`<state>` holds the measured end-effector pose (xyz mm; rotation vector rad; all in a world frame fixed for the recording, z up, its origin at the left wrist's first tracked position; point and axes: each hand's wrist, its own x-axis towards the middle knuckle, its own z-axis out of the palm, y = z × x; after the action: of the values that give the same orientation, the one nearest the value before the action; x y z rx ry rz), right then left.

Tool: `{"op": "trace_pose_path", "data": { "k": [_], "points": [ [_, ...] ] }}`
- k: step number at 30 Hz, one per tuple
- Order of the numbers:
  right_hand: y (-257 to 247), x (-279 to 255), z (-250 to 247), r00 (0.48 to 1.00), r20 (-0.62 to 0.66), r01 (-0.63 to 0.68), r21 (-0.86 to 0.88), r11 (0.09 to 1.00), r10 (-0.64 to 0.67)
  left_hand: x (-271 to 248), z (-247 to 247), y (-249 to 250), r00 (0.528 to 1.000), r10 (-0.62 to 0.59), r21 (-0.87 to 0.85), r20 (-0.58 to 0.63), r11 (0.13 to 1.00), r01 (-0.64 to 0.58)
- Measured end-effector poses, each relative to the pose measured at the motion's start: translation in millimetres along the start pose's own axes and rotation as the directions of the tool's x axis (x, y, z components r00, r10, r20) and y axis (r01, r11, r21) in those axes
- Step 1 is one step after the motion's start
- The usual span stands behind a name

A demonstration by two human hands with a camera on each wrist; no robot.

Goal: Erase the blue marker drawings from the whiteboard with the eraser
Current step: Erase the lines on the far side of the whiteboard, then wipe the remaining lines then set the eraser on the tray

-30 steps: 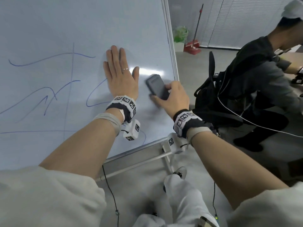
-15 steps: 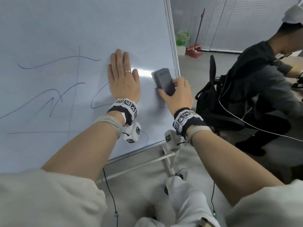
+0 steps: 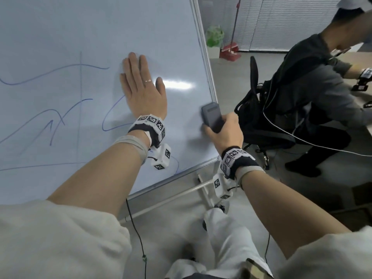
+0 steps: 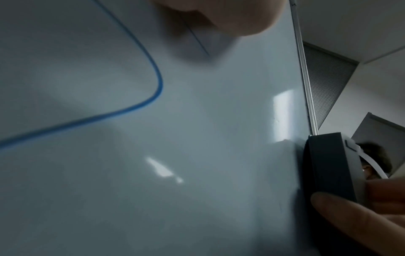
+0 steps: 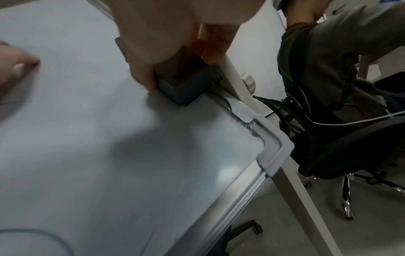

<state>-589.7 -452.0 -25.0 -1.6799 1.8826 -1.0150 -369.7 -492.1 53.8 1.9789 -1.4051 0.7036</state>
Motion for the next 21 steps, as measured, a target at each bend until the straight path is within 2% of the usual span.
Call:
{"op": "trace_pose_path", "data": {
  "k": [3, 5, 9, 12, 17, 21],
  "points": [
    [-3.8, -5.1, 3.1, 0.999, -0.028, -0.014, 0.003, 1.000, 0.015, -0.7, -0.1, 0.8, 1.000, -0.015, -0.002, -0.008, 1.000, 0.015],
    [-9.9, -9.8, 8.3, 1.000, 0.005, -0.005, 0.021, 1.000, 0.005, 0.1, -0.4, -3.9, 0.999, -0.041, -0.011, -0.021, 0.999, 0.041],
    [-39.4, -6.8, 13.1, 0.981, 0.112, 0.153, 0.047, 0.987, -0.157, -0.3, -7.2, -17.0, 1.000, -0.026, -0.004, -0.003, 1.000, 0.026],
    [-67.0, 4.3, 11.9, 0.964, 0.012, 0.263, 0.072, 0.962, -0.265, -1.9, -20.3, -27.0, 1.000, 0.004, 0.006, -0.018, 1.000, -0.004],
    [-129.5, 14.6, 24.2, 0.904, -0.095, 0.422, 0.039, 0.906, -0.418, 3.0, -50.5, -76.9, 0.974, -0.200, 0.044, -0.109, 0.978, 0.206],
    [-186.2, 10.1, 45.4, 0.865, -0.176, 0.490, 0.099, 0.866, -0.470, 10.8, -76.1, -127.3, 0.943, -0.303, 0.073, -0.140, 0.946, 0.315]
  ]
}}
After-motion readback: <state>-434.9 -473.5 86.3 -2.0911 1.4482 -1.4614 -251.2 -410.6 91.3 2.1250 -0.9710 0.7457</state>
